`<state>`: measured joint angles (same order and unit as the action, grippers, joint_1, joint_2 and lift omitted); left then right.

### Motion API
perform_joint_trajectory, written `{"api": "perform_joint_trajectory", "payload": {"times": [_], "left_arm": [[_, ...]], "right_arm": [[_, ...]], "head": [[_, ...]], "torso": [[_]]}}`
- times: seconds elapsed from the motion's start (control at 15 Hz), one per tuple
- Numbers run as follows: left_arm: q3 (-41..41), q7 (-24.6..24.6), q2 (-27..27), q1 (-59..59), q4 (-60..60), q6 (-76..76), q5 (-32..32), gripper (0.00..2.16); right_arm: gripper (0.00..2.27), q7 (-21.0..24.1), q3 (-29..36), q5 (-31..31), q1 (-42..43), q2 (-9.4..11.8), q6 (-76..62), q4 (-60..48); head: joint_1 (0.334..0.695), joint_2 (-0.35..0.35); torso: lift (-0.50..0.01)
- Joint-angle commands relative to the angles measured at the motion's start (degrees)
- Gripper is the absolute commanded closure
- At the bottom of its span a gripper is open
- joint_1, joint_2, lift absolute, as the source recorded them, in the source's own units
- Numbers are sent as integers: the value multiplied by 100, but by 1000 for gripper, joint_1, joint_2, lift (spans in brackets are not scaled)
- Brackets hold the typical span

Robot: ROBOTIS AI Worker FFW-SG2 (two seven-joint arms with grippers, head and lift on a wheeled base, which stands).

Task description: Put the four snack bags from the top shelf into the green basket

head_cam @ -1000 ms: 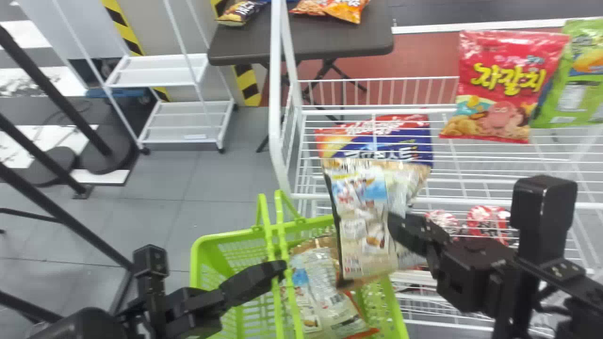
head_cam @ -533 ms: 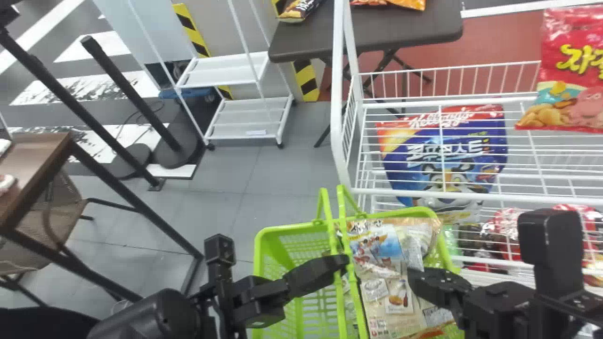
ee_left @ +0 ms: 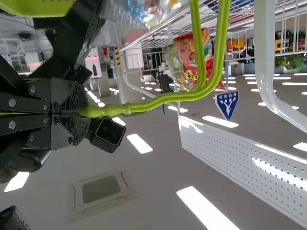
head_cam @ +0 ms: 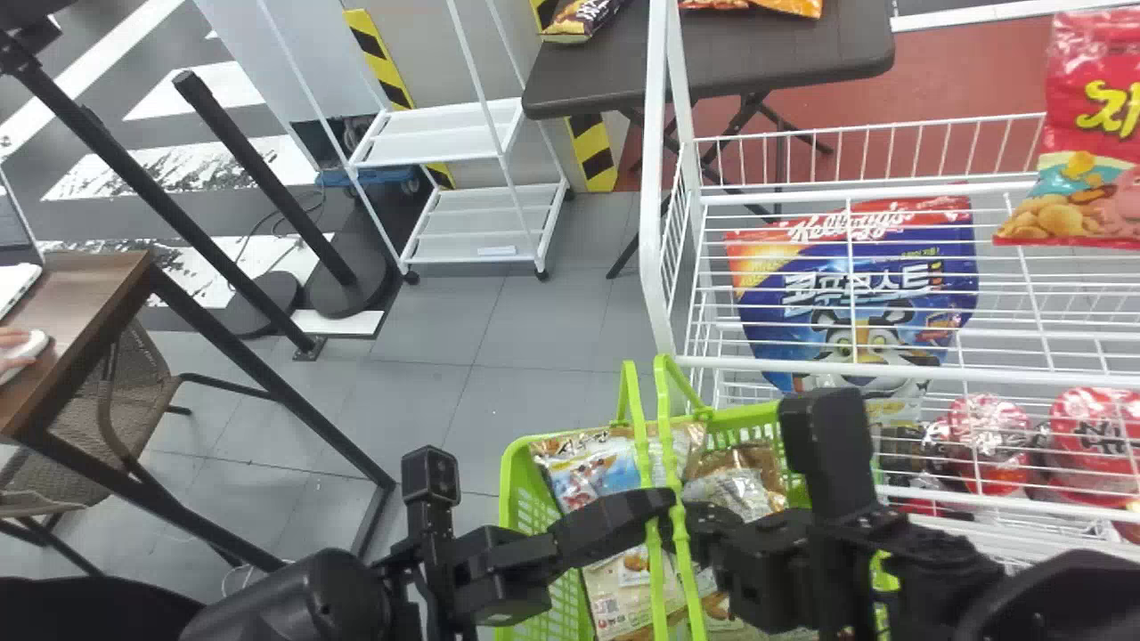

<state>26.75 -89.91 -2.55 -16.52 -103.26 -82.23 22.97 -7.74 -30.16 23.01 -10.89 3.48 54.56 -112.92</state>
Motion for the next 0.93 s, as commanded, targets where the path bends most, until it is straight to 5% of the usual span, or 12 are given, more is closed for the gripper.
{"api": "perform_joint_trajectory", "payload": {"times": [0.0,0.27,0.6,0.73,0.87], "left_arm": [[14,-66,-9,-18,-1,0,15,2148],[6,-66,-9,-9,8,18,15,2145],[23,-66,-9,-18,8,18,15,2145],[6,-66,-18,-18,8,0,15,2145],[-3,-66,-9,-18,8,18,15,2145]], "right_arm": [[2,-9,-87,-42,123,-31,60,200],[19,-220,528,10,-229,74,148,-371],[29,-598,2585,-42,-932,136,640,-1795],[29,-571,3288,-192,-791,136,201,-1725],[29,-527,3587,-631,-458,136,-590,-1329]], "head": [[695,350],[695,350],[695,350],[695,273],[695,95]], "torso": [[0],[0],[0],[0],[0]]}}
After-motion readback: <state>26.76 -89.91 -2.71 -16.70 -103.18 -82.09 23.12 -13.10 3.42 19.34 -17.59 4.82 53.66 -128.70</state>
